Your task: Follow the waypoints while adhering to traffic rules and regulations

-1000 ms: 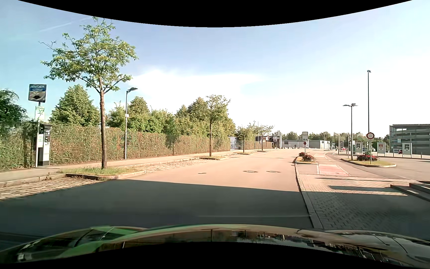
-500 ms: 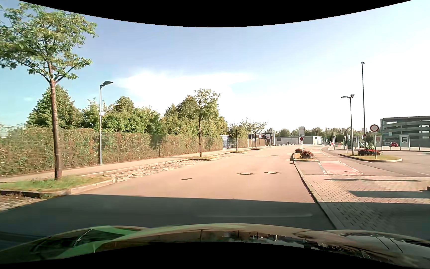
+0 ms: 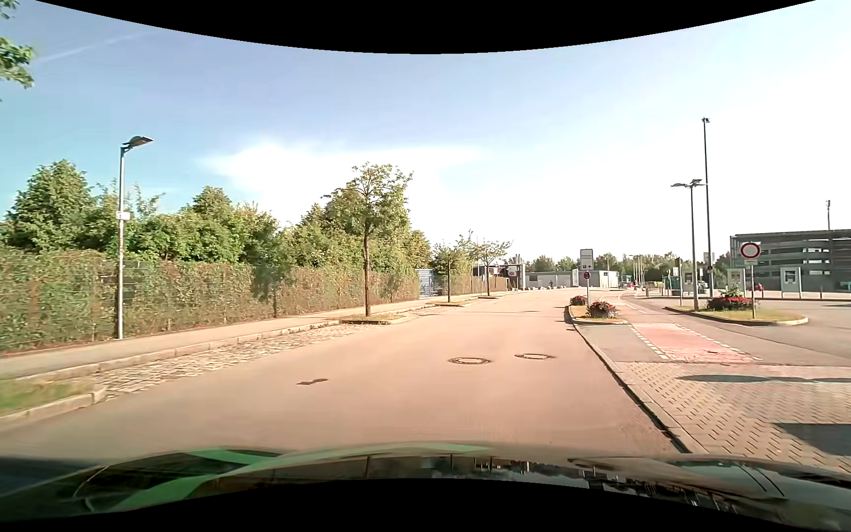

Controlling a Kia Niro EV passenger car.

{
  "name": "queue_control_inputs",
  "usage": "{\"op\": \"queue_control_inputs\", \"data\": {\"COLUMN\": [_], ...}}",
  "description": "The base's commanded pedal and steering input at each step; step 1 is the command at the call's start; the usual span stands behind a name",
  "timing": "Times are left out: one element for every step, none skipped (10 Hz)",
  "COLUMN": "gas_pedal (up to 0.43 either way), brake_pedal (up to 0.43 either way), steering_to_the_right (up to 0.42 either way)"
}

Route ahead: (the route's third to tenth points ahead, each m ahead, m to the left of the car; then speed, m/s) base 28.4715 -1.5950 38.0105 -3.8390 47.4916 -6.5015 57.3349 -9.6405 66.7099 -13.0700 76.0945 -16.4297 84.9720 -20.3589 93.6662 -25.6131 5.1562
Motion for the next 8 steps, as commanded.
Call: {"op": "queue_control_inputs", "data": {"gas_pedal": [0.209,0.209,0.209,0.209,0.209,0.220,0.240,0.240], "brake_pedal": [0.000,0.000,0.000,0.000,0.000,0.000,0.000,0.000], "steering_to_the_right": [0.092,0.092,0.092,0.090,0.084,0.078,0.075,0.074]}}
